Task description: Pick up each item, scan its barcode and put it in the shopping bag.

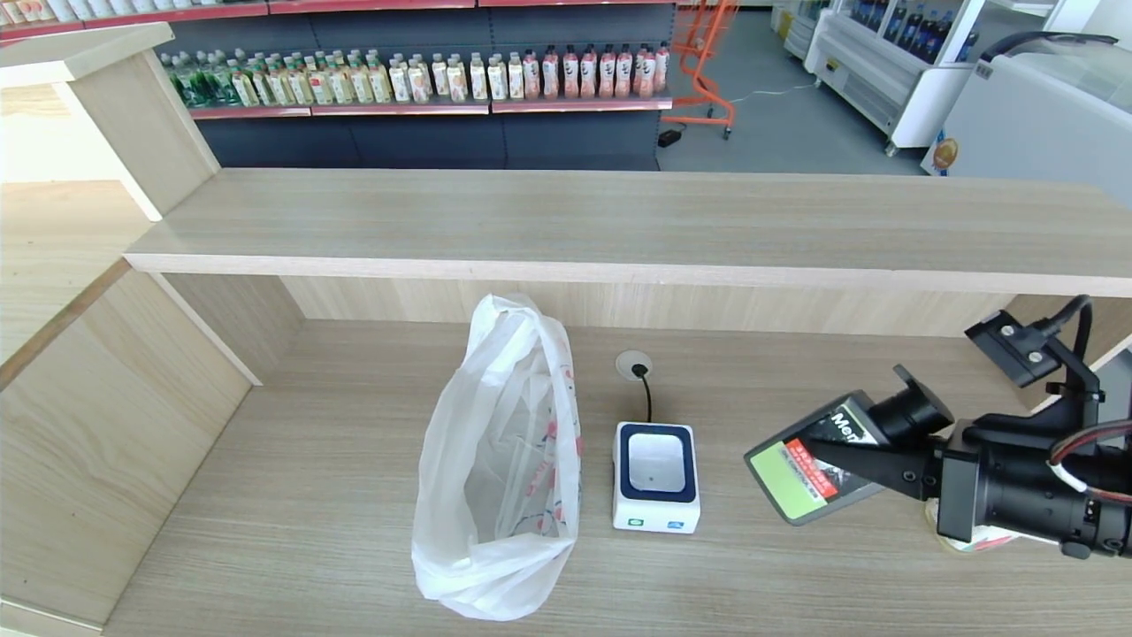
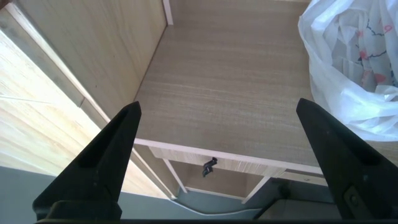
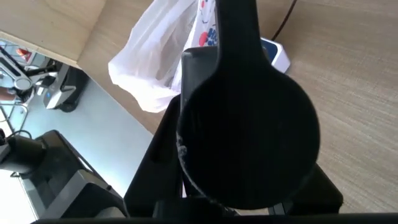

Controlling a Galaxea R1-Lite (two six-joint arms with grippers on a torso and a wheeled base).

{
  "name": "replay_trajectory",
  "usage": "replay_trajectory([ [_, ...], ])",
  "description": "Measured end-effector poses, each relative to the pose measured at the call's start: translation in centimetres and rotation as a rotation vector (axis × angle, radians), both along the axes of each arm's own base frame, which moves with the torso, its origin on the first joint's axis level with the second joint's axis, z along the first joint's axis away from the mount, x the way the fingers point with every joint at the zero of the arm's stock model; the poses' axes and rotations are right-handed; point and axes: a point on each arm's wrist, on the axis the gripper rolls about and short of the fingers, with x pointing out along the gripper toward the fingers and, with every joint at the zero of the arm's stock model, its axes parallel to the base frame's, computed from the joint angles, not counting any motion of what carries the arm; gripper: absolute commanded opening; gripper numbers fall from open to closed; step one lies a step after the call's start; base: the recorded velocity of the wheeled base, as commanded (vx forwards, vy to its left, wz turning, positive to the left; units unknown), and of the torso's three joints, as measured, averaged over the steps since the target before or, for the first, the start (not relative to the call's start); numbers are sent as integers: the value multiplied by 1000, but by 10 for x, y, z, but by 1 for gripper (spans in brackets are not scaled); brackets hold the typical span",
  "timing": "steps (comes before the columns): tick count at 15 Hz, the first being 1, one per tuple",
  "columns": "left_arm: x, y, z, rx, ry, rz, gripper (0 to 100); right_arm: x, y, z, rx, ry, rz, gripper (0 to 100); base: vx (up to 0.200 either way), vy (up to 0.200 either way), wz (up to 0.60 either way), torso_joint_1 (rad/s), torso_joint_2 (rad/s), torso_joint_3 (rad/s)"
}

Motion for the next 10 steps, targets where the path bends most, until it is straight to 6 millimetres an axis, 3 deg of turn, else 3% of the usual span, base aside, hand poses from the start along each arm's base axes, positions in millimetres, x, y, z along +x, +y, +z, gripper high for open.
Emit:
replay_trajectory([
  [1, 0, 0, 0, 0, 0, 0, 100, -3, -1, 0, 2, -3, -2, 0, 0, 0, 0, 0, 0, 0],
  [5, 0, 0, 0, 0, 0, 0, 100, -9, -3, -2, 3, -1, -5, 0, -200, 0, 0, 10, 4, 2],
  [10, 0, 0, 0, 0, 0, 0, 100, -10, -4, -3, 8, 9, -6, 0, 0, 0, 0, 0, 0, 0],
])
